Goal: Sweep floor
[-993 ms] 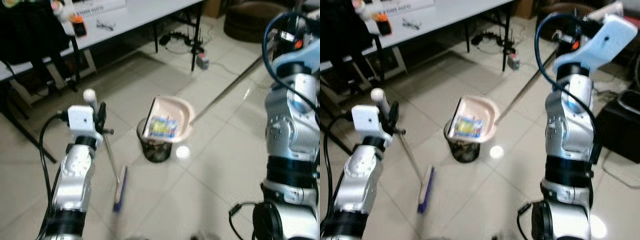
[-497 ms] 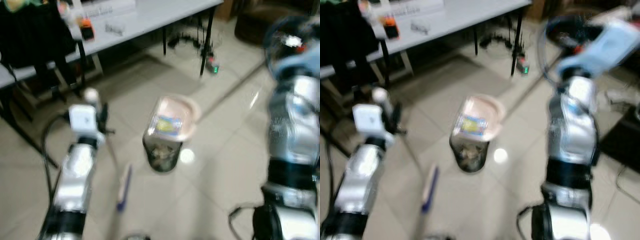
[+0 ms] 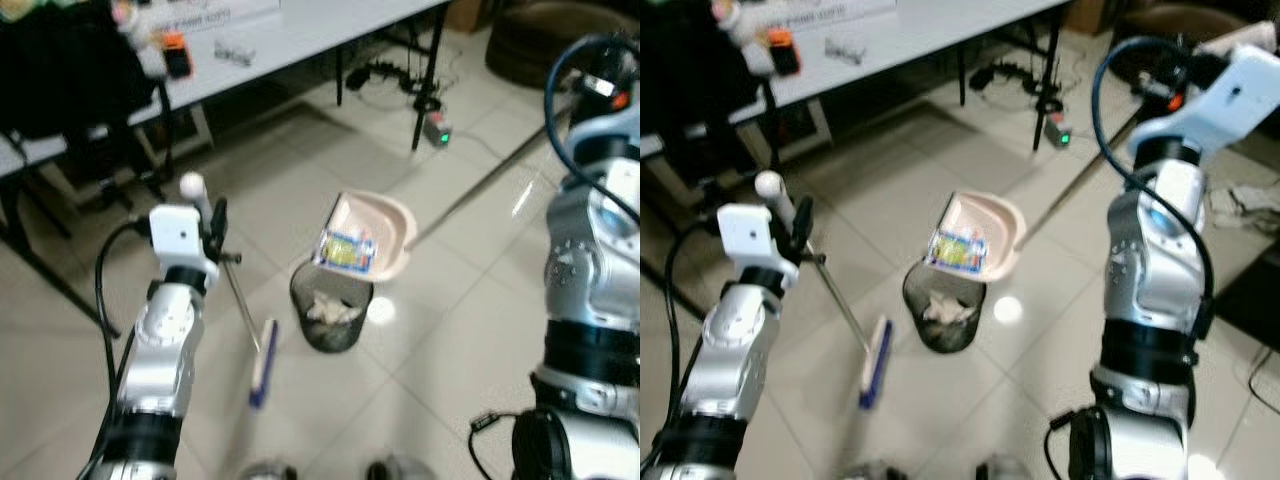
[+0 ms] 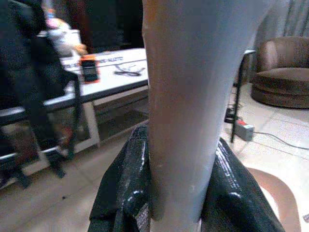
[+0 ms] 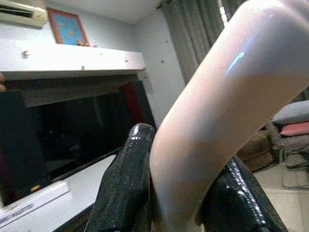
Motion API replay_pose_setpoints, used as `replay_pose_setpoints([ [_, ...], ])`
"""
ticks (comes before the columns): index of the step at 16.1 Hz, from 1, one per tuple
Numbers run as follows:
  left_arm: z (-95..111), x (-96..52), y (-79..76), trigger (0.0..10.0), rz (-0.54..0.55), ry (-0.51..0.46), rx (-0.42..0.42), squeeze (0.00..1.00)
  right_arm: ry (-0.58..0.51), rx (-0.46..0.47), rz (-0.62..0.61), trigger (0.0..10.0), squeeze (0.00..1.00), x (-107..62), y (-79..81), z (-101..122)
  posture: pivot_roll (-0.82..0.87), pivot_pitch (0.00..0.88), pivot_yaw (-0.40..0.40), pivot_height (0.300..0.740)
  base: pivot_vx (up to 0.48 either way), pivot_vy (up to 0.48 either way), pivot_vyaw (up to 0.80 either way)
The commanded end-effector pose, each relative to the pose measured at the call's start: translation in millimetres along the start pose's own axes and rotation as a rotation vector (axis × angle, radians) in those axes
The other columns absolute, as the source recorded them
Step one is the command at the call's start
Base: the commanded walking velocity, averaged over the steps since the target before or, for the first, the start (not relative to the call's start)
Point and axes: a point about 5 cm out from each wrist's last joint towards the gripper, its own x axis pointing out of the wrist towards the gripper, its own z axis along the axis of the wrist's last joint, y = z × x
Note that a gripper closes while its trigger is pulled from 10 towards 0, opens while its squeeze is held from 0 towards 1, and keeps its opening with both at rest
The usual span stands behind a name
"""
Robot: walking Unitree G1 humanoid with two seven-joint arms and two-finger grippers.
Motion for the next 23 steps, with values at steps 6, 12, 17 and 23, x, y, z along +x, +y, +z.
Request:
replay_pose_setpoints([
  [6, 2, 0.2, 3.9, 10.0, -0.004, 0.005, 0.009, 0.0, -0.058, 0.002, 0.005, 10.0, 0.0, 0.4, 2.1, 9, -0.06, 0.068, 0.076, 0.74, 0.0, 0.0, 0.0],
  [12, 1, 0.6, 2.6, 10.0, -0.009, 0.022, 0.007, 0.0, -0.052, -0.002, 0.002, 10.0, 0.0, -0.4, 1.4, 7, -0.06, 0.071, 0.077, 0.74, 0.0, 0.0, 0.0],
  [17, 2, 0.9, 0.0, 10.0, -0.027, 0.016, 0.016, 0.0, -0.036, 0.008, -0.005, 10.0, 0.0, -1.0, 0.5, 5, -0.06, 0.072, 0.077, 0.74, 0.0, 0.0, 0.0],
  [23, 2, 0.7, -0.4, 10.0, -0.028, 0.008, 0.004, 0.0, -0.044, -0.072, 0.039, 10.0, 0.0, -2.6, 2.4, -3, -0.06, 0.073, 0.08, 0.74, 0.0, 0.0, 0.0],
])
